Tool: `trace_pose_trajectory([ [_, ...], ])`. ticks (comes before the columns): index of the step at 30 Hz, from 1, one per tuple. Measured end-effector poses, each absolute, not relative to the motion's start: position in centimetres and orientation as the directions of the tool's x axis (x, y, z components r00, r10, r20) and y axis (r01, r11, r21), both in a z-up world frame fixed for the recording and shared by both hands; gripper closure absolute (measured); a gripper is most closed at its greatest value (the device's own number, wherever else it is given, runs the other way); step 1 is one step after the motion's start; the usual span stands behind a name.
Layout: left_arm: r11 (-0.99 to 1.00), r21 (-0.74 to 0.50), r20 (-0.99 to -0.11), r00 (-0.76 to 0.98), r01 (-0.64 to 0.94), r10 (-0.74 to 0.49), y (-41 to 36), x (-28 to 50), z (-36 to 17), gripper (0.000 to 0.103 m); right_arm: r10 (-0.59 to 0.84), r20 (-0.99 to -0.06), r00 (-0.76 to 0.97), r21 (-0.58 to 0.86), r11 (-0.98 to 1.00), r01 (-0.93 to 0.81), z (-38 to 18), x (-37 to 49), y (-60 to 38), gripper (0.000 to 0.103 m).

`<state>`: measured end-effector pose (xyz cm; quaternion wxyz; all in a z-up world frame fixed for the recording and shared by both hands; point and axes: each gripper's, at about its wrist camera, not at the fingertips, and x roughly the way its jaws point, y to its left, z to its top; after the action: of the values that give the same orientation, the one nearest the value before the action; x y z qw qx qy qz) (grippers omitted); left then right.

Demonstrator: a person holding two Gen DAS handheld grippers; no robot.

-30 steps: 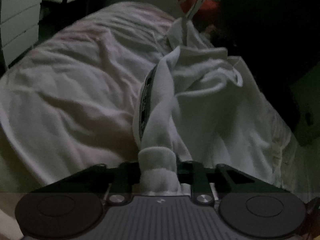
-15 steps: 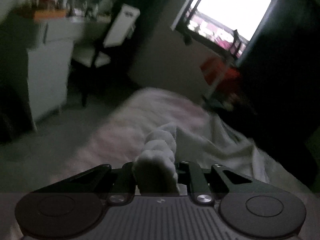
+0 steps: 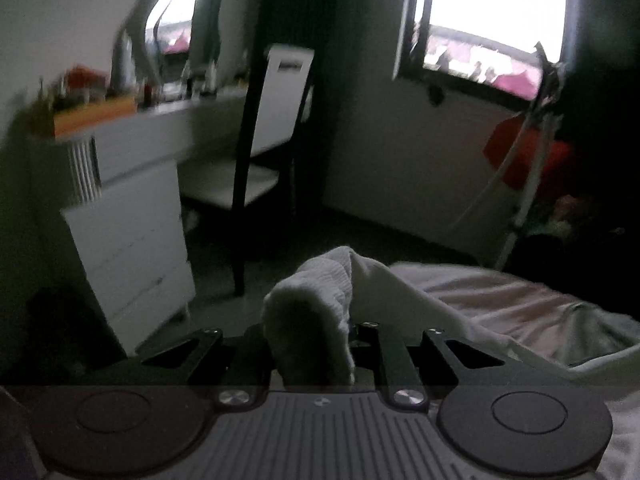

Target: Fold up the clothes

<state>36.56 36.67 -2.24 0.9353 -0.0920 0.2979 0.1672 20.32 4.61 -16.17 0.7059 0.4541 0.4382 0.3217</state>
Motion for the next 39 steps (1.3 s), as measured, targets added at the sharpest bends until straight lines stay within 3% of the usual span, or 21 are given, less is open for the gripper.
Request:
trace_pose_trajectory([
  [2, 0.922, -0.068, -0.608, 0.749, -0.381, 0.264, 37.2, 36.9, -4.0, 0.083, 0.853, -0.345, 0.392, 0.917, 0.396, -0.056, -16.2, 20.5, 4.6, 0.081],
  [4, 0.918, -0.06, -0.629, 0.729, -0.393, 0.27, 37.5, 36.8, -4.9, 0.076, 0.854, -0.364, 0.372, 0.909, 0.413, -0.06, -15.9, 20.7, 4.5, 0.069],
  [6, 0.92, -0.046, -0.636, 0.721, -0.39, 0.274, 37.9, 36.4, -5.2, 0.061, 0.855, -0.366, 0.367, 0.903, 0.422, -0.083, -15.1, 20.2, 4.1, 0.028],
  [8, 0.923, -0.034, -0.625, 0.729, -0.382, 0.279, 37.5, 35.5, -4.6, 0.042, 0.853, -0.357, 0.381, 0.892, 0.432, -0.131, -13.5, 19.0, 3.4, 0.012],
  [11, 0.918, -0.038, -0.583, 0.755, -0.394, 0.299, 36.1, 33.2, -3.0, 0.018, 0.835, -0.369, 0.409, 0.849, 0.481, -0.217, -11.1, 17.1, 1.8, 0.013],
  [16, 0.945, -0.047, -0.506, 0.823, -0.323, 0.256, 31.2, 28.2, 0.7, 0.015, 0.745, -0.396, 0.537, 0.714, 0.618, -0.331, -5.7, 13.4, -3.6, 0.013],
  [28, 0.999, -0.035, -0.355, 0.935, -0.006, -0.007, 13.3, 12.8, 7.1, 0.014, 0.422, -0.29, 0.859, 0.313, 0.89, -0.332, 4.8, 5.2, -18.2, 0.013],
  [35, 0.988, -0.047, -0.342, 0.927, 0.149, -0.156, 4.7, 6.4, 5.1, 0.014, 0.262, -0.235, 0.936, 0.218, 0.953, -0.212, 2.4, 2.2, -25.3, 0.013],
  [39, 0.991, -0.044, -0.259, 0.957, 0.122, -0.13, 1.6, 4.2, 2.2, 0.013, 0.212, -0.233, 0.949, 0.204, 0.965, -0.166, -0.2, 1.6, -28.4, 0.014],
])
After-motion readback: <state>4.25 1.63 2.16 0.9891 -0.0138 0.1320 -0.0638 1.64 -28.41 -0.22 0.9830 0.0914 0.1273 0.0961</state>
